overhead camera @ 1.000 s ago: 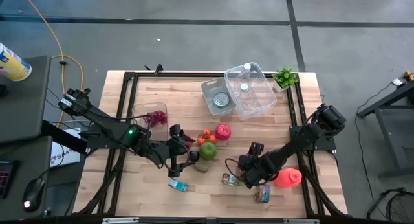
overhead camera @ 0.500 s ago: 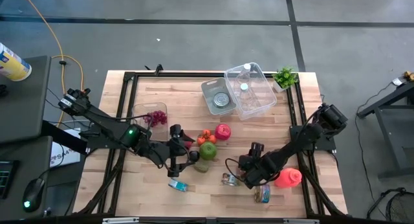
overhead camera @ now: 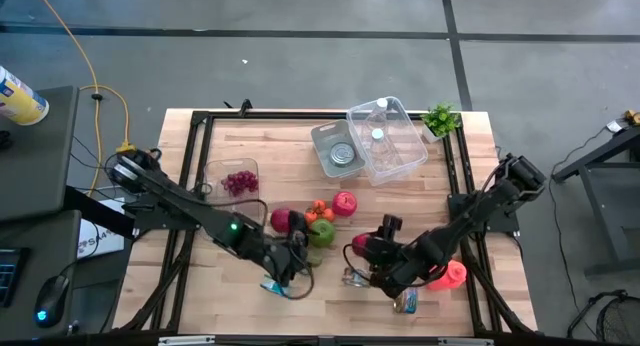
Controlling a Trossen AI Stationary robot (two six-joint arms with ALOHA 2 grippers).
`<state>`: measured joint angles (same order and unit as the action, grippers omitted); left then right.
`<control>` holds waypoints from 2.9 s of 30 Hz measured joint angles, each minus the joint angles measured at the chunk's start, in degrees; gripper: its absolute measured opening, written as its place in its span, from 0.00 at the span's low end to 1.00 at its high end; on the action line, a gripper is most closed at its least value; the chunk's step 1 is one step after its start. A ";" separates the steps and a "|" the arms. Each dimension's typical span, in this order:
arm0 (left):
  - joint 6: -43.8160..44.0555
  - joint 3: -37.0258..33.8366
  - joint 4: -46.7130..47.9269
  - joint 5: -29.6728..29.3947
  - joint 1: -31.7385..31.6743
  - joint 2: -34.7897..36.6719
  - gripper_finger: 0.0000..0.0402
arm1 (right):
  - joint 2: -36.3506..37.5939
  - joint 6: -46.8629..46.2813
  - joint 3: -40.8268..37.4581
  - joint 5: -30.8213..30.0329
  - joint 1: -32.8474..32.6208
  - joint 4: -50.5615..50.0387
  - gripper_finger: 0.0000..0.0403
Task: Pick & Place Food Item
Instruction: Put the red tomato into the left transparent bin
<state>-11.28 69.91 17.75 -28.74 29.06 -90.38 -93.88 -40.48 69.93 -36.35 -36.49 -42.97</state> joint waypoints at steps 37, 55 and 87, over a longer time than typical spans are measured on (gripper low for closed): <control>-30.76 0.04 -22.71 -9.96 5.55 -6.96 0.97 | 0.04 16.72 0.02 17.12 5.53 34.64 0.57; -31.29 0.04 -24.46 -7.38 5.53 -6.92 0.73 | -0.03 16.32 0.02 18.14 7.34 34.84 0.57; -12.33 0.03 -22.31 -15.77 7.50 -6.91 0.60 | 5.48 20.47 -0.01 14.55 5.23 26.23 0.86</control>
<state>-23.60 69.94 -4.56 -44.51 36.56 -97.30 -88.40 -20.01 69.92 -21.79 -31.26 -16.74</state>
